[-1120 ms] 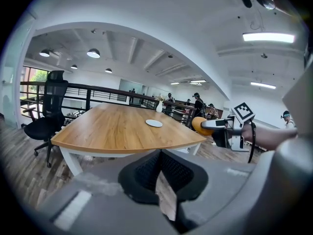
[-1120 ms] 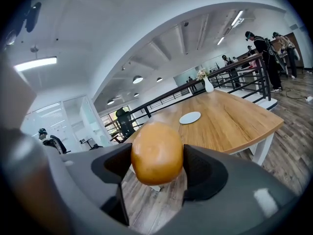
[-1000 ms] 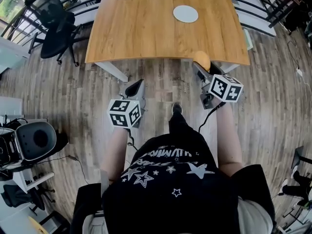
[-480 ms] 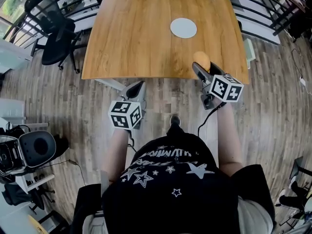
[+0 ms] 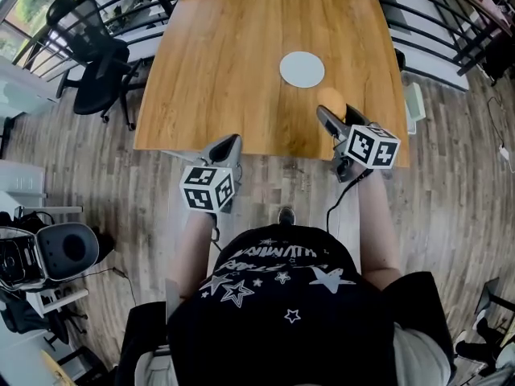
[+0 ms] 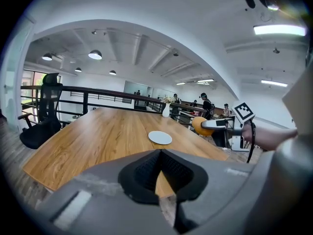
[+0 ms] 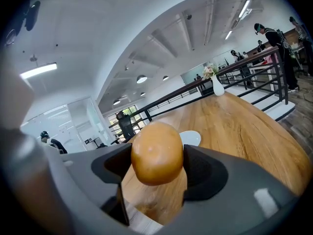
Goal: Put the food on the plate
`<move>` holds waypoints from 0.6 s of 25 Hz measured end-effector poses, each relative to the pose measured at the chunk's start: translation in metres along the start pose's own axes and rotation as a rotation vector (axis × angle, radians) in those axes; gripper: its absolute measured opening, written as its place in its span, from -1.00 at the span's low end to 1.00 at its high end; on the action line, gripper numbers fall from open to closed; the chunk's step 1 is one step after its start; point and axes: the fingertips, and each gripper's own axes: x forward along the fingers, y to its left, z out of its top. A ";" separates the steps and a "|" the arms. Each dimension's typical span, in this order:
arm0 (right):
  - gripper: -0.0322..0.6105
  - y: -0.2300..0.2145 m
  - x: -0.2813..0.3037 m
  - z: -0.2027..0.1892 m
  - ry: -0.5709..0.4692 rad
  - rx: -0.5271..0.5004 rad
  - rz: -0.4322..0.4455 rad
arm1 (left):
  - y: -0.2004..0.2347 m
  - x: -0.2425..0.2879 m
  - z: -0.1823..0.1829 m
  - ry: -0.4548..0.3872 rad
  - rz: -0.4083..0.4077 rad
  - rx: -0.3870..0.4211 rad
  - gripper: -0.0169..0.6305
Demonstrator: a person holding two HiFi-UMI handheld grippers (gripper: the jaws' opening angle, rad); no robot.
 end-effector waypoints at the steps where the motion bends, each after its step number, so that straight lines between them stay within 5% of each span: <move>1: 0.13 -0.003 0.002 0.001 0.001 -0.001 0.003 | 0.000 0.005 0.002 -0.002 0.002 0.002 -0.94; 15: 0.13 -0.011 0.009 -0.005 0.037 -0.002 0.023 | -0.003 0.011 0.011 -0.010 0.034 0.006 -0.94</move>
